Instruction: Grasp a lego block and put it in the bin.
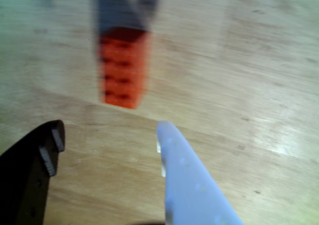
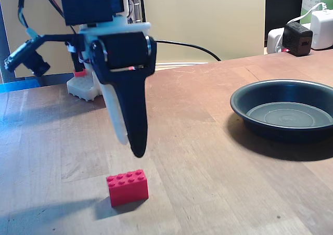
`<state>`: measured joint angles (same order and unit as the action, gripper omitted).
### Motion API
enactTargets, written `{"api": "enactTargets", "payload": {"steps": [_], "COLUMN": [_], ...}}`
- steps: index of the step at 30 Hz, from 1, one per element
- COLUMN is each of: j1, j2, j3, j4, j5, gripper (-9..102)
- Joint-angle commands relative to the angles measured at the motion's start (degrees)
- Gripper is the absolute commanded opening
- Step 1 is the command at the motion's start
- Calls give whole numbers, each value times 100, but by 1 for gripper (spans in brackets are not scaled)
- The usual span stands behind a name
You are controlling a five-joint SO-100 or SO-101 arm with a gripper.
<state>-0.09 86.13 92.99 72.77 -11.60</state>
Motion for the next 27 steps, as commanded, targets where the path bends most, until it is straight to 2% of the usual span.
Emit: {"api": "enactTargets", "payload": {"steps": [1, 27], "j1": [44, 53], "j2": [-220, -1099], "j3": [-396, -624], "j4": [-70, -88], "j5": [-44, -237], "gripper": [18, 18]}}
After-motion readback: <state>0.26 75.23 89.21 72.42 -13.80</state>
